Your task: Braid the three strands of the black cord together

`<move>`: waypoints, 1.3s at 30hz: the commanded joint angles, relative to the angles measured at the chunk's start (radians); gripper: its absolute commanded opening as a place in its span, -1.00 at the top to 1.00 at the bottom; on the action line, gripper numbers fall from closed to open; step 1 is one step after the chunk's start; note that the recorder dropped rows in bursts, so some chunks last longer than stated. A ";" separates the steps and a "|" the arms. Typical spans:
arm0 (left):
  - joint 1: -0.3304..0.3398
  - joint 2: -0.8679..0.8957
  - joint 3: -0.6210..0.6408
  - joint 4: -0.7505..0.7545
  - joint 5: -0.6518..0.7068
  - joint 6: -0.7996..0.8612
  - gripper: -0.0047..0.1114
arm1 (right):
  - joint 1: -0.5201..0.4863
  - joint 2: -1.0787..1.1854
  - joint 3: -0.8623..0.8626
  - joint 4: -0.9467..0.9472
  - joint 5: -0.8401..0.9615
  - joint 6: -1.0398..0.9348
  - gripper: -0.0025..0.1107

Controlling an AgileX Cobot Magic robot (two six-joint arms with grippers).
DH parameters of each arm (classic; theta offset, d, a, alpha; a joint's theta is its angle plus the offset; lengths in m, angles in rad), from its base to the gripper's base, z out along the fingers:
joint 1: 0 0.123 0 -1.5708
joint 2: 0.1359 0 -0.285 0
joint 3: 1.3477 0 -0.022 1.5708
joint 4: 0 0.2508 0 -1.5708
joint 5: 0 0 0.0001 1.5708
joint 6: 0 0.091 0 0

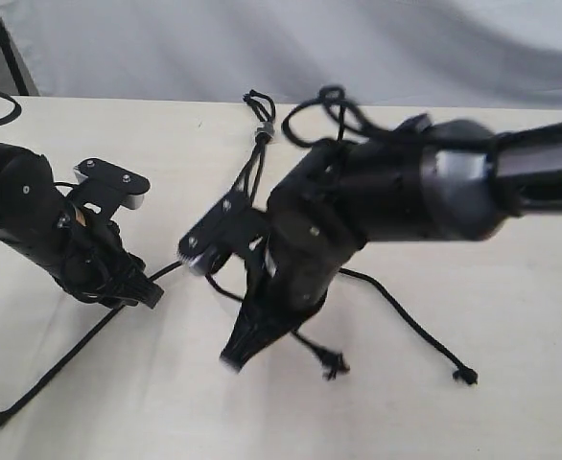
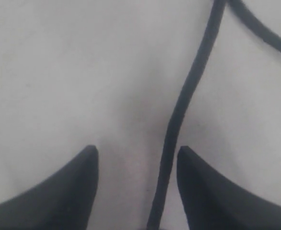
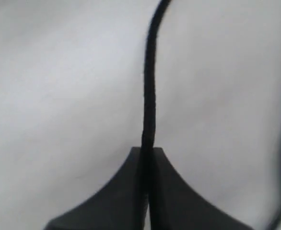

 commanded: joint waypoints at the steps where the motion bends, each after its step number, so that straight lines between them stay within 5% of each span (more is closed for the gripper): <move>1: 0.003 0.000 0.007 -0.013 0.003 -0.008 0.08 | -0.133 -0.051 -0.029 -0.264 0.017 -0.016 0.96; 8: 0.003 0.000 0.007 -0.010 0.003 -0.008 0.08 | -0.361 0.072 -0.029 -0.246 0.008 -0.014 0.96; 15: 0.003 0.000 0.007 -0.010 0.001 -0.008 0.08 | -0.376 0.164 -0.029 -0.157 0.024 -0.016 0.96; 21: 0.003 0.000 0.007 -0.010 -0.001 -0.008 0.08 | -0.287 0.188 0.017 -0.043 0.089 -0.073 0.96; 27: 0.003 0.000 0.007 -0.010 -0.003 -0.008 0.08 | -0.017 0.134 0.078 0.194 0.184 -0.337 0.96; 32: 0.003 0.000 0.007 -0.010 0.004 -0.008 0.08 | 0.142 0.016 0.064 0.028 0.186 -0.245 0.96; 39: 0.003 0.000 0.007 -0.010 0.004 -0.002 0.08 | 0.099 -0.164 0.063 -0.214 0.188 -0.042 0.96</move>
